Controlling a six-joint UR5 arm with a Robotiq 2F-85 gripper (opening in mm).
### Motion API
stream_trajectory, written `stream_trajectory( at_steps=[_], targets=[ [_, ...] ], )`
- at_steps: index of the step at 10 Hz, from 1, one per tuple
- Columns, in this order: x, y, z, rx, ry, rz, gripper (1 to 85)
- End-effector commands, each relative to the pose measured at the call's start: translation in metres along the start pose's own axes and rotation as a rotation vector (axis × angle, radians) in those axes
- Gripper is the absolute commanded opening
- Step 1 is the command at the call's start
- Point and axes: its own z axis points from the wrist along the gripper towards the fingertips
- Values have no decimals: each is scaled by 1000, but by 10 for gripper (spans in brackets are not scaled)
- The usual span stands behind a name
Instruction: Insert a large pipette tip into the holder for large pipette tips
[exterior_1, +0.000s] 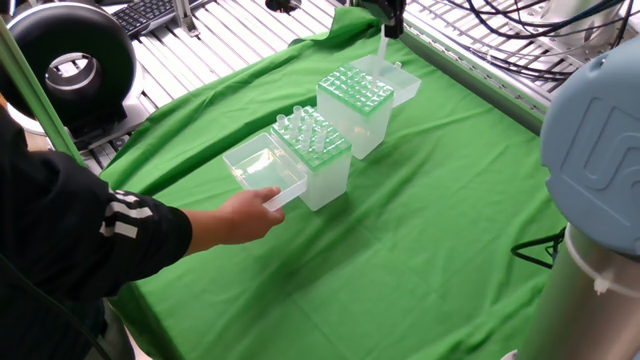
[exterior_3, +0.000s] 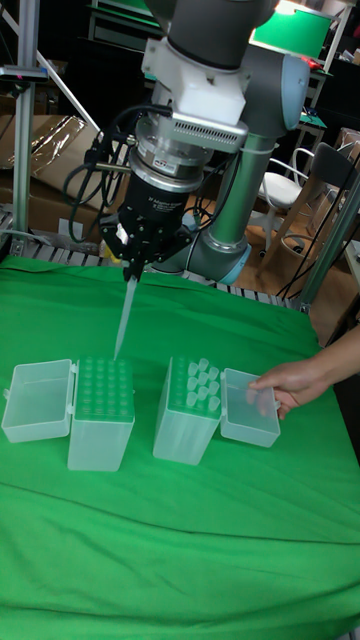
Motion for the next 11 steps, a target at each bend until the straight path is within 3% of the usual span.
stream_trajectory(
  at_steps=[1, 5, 7, 9, 11],
  targets=[
    [-5, -6, 6, -16, -36, -19, 7],
    [2, -19, 6, 12, -39, -26, 7],
    [10, -2, 6, -51, -6, 58, 7],
    [12, -4, 6, -42, 0, 141, 7],
    [4, -5, 6, -41, -27, 162, 7]
  ],
)
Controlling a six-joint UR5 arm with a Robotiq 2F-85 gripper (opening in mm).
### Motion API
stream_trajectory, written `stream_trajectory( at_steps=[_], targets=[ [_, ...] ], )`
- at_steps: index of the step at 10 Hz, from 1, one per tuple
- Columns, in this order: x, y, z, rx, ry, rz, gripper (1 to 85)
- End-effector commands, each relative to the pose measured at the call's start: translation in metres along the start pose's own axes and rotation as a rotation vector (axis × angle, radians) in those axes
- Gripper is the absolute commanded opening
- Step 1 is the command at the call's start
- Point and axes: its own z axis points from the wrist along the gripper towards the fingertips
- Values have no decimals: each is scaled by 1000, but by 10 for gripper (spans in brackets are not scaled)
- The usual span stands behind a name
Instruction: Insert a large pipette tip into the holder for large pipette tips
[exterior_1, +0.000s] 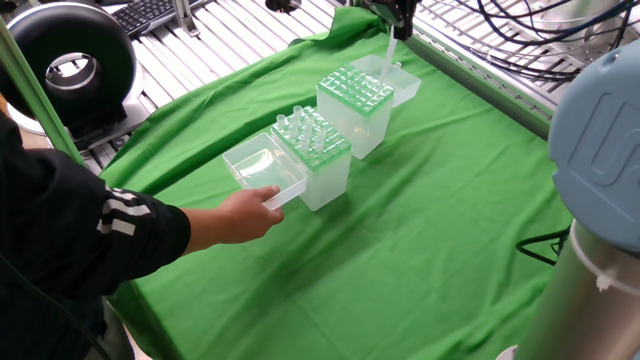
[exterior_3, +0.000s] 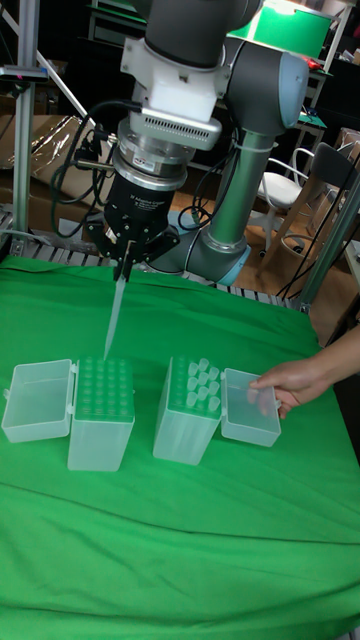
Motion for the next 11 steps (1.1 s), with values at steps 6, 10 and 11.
stream_trajectory(
  at_steps=[6, 10, 11],
  targets=[
    [-12, -14, -13, 16, 8, -30, 7],
    [-32, -20, -4, 9, 2, -62, 7],
    [-31, -26, -1, 8, 2, -71, 7]
  ],
)
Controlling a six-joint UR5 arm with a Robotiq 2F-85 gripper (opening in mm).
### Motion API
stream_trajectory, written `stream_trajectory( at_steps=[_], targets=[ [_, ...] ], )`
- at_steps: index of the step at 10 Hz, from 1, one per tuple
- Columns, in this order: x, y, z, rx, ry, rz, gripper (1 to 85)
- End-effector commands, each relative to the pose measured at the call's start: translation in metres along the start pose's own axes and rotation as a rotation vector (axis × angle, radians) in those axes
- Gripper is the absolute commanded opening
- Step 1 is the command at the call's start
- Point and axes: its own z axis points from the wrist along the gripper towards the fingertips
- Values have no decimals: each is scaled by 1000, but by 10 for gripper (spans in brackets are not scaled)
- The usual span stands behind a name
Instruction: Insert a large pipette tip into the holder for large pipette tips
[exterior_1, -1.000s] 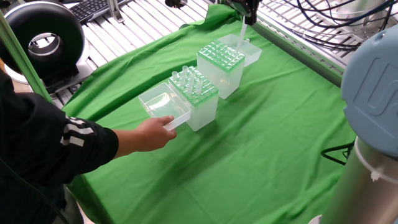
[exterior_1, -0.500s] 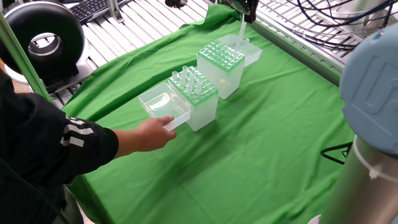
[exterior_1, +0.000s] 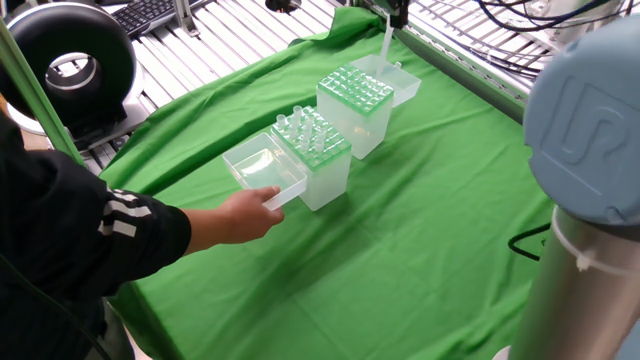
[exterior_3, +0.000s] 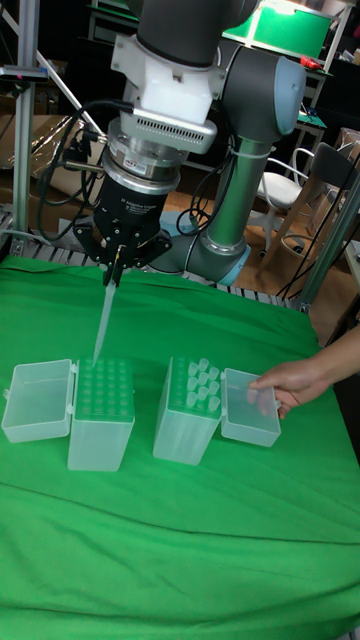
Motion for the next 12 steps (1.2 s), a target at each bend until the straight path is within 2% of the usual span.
stream_trajectory(
  at_steps=[1, 3, 8, 12],
  targets=[
    [-4, -12, 6, -8, -3, -32, 7],
    [1, -16, 9, -17, -1, -37, 7],
    [0, -4, 12, -52, 7, -8, 7],
    [1, 6, 5, -51, 17, 9, 7]
  ],
)
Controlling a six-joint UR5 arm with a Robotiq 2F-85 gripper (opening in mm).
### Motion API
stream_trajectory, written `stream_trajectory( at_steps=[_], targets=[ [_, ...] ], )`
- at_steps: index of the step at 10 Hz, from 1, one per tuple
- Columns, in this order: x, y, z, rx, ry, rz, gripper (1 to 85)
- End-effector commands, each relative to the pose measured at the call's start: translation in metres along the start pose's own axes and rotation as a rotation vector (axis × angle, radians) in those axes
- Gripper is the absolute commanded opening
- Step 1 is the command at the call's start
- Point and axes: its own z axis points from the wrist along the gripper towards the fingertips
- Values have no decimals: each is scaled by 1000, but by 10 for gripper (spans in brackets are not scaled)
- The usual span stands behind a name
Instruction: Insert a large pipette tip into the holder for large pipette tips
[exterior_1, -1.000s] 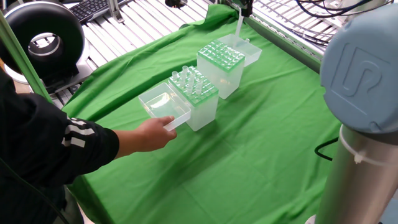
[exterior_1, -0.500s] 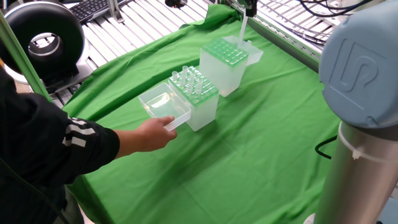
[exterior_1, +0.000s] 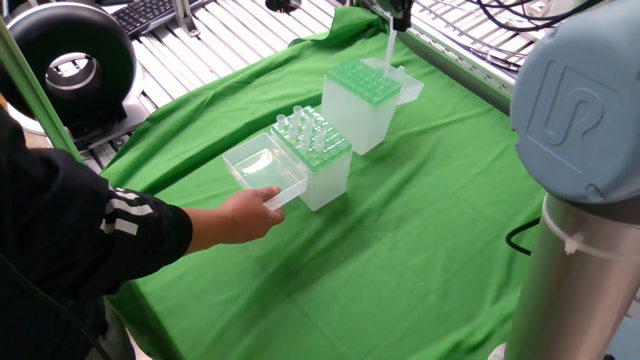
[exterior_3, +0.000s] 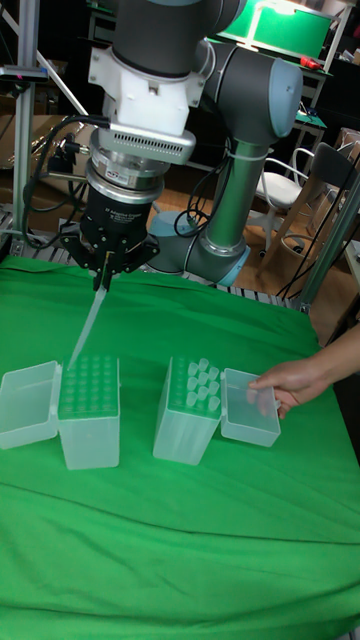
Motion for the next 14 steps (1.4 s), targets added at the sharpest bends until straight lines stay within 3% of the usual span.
stream_trajectory(
  at_steps=[1, 6, 10, 14],
  targets=[
    [-1, 8, -4, -10, 1, 8, 7],
    [2, 3, -8, 29, 13, -1, 7],
    [1, 21, -13, 2, 18, 14, 7],
    [1, 20, -9, -22, 14, -4, 7]
  ],
)
